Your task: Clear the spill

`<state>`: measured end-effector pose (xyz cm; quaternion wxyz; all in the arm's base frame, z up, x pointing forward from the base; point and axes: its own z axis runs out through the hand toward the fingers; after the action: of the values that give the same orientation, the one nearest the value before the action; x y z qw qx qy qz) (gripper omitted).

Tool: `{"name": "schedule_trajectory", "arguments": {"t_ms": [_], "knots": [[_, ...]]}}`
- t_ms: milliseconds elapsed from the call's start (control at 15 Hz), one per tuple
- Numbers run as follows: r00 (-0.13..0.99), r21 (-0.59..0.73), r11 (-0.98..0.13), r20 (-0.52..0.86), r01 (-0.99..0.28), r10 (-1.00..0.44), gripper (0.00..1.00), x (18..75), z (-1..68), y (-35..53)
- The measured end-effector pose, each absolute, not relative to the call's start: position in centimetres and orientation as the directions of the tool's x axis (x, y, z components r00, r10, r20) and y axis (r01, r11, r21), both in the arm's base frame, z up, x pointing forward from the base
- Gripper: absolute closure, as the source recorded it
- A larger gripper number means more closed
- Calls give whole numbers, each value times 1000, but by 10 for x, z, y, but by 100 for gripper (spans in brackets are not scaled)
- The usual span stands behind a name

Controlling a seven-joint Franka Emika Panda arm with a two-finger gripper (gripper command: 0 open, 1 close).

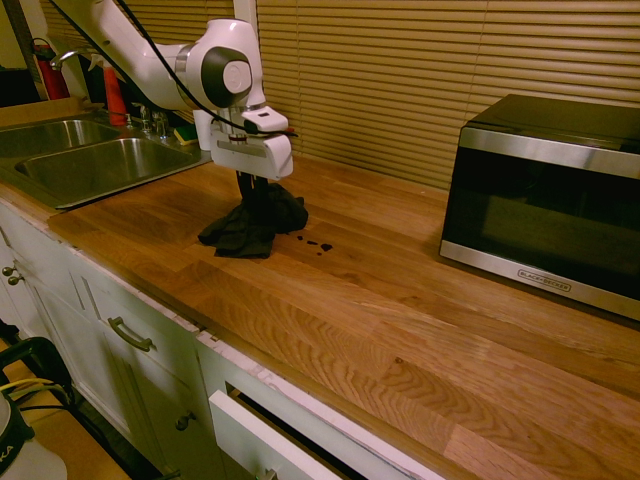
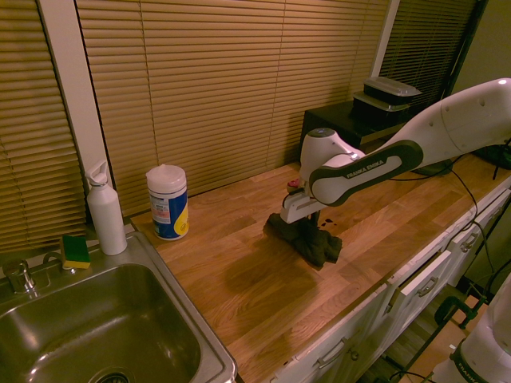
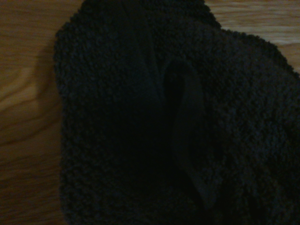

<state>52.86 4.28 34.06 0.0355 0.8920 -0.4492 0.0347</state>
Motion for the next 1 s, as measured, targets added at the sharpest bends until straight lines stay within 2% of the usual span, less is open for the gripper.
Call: {"name": "schedule_trajectory", "arguments": {"t_ms": [1000], "knots": [[438,-30,-439,39,-898,-898,100,488,337,-114]]}}
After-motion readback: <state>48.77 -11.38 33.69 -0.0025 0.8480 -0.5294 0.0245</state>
